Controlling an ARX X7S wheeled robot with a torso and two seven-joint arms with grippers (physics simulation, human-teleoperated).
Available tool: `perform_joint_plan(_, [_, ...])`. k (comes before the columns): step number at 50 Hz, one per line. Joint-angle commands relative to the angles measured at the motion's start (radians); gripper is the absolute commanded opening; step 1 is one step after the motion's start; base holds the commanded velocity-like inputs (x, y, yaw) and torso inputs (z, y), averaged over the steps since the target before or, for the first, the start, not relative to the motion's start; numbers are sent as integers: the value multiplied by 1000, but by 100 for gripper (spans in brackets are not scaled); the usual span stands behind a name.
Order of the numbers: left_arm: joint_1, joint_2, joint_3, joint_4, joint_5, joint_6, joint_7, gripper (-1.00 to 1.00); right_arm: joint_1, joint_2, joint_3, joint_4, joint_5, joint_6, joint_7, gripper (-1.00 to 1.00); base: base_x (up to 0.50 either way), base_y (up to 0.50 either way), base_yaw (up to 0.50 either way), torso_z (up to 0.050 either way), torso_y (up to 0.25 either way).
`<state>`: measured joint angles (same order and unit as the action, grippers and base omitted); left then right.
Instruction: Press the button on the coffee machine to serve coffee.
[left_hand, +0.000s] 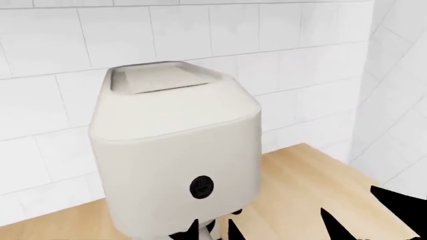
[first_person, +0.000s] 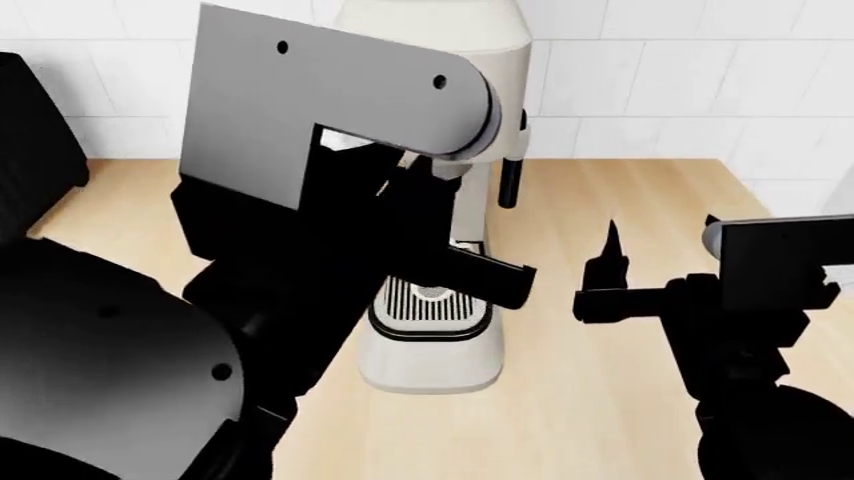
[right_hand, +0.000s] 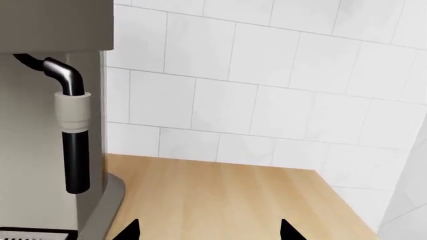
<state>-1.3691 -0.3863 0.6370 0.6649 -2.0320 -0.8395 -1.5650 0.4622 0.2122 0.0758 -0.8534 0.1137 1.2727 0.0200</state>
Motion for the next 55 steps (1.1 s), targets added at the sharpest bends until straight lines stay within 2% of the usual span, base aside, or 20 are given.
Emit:
perform_joint_plan(1, [-69,-24,152,33,77,189,3,-100,-17,-7,13,3,-3,-13,-1,100,0,0,0,0,0])
perform_joint_plan(16, [-78,-14,210,-2,148,229,30,-100,-22,-9,15,12,5,-21,4,100,0,0,0,0,0])
perform_joint_plan(41, [-85,-44,227,-46,177,230,92,-100,-29,-9,12,16,18,-18,13,100,0,0,0,0,0])
perform_joint_plan(55, [-88,-19,251,-69,199,227,114,-100,-36,-8,14,27,25,-31,17,100,0,0,0,0,0])
